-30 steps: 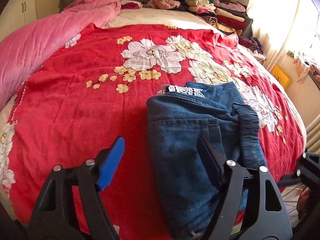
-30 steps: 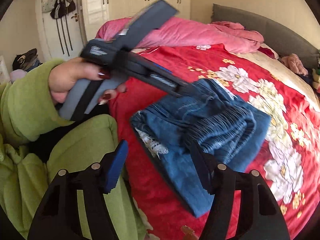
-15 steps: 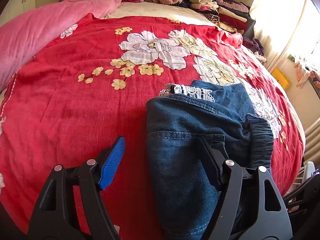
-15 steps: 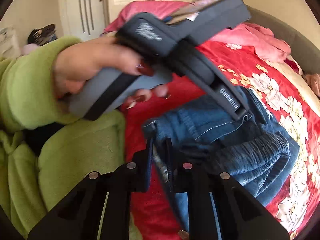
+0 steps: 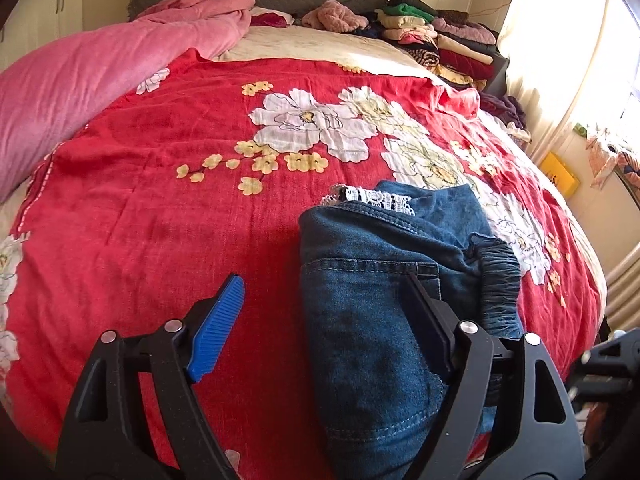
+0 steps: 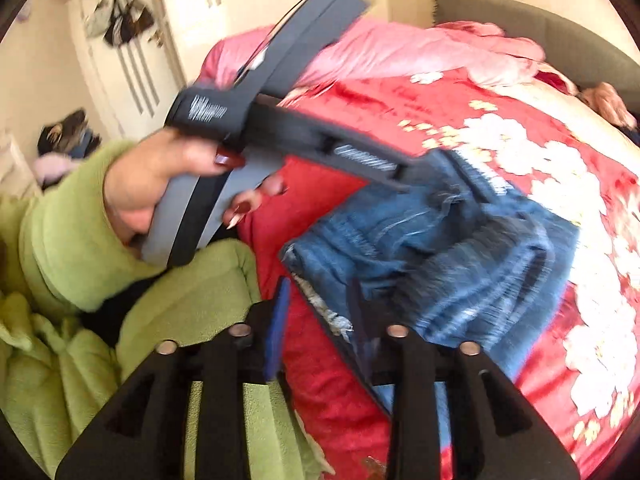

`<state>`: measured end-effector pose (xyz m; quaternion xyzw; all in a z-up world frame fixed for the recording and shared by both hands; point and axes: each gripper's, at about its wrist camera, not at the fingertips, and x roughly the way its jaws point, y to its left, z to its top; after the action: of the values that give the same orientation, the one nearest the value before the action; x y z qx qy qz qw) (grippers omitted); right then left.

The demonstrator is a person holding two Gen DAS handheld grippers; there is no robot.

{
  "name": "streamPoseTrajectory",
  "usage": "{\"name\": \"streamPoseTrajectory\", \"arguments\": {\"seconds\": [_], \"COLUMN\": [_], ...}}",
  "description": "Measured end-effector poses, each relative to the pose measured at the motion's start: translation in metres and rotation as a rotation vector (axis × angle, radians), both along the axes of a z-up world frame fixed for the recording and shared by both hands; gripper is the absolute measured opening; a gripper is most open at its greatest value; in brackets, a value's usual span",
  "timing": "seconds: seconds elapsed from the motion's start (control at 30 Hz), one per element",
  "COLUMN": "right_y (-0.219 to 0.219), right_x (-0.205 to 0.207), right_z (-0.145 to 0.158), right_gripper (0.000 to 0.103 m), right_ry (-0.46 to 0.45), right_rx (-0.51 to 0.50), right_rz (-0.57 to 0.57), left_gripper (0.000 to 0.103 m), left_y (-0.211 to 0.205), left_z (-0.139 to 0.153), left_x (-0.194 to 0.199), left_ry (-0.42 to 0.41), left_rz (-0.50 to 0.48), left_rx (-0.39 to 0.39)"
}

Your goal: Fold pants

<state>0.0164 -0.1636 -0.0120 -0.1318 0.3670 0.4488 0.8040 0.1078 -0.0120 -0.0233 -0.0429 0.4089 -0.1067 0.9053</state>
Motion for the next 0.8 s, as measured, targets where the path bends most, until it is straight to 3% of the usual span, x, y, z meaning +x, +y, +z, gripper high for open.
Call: {"name": "streamPoseTrajectory", "arguments": {"seconds": [0.33,0.57,0.8], "right_y": [-0.048,-0.079,-0.104], "right_x": [0.020,0.030,0.036], "right_z": [0.033,0.043,0.040], "right_gripper": [0.075,0.089,0.091], "right_ry": [-0.059,-0.096,-0.102], "right_rx": [0.106,0.143,0.145], "right_rz": [-0.215,-0.349,-0.461], "left_gripper": [0.080,0.087,0.087], "left_y": [0.000,-0.008,-0.012], "left_z": [0.021,0.033,0.035], "left_x": [-0.015,-0.023,-0.025], "left_ry": [-0.055,-0.092,-0.096], "left_rz": [0.013,0.006,0.008], "left_rx": [0.004,0.019,0.041]}}
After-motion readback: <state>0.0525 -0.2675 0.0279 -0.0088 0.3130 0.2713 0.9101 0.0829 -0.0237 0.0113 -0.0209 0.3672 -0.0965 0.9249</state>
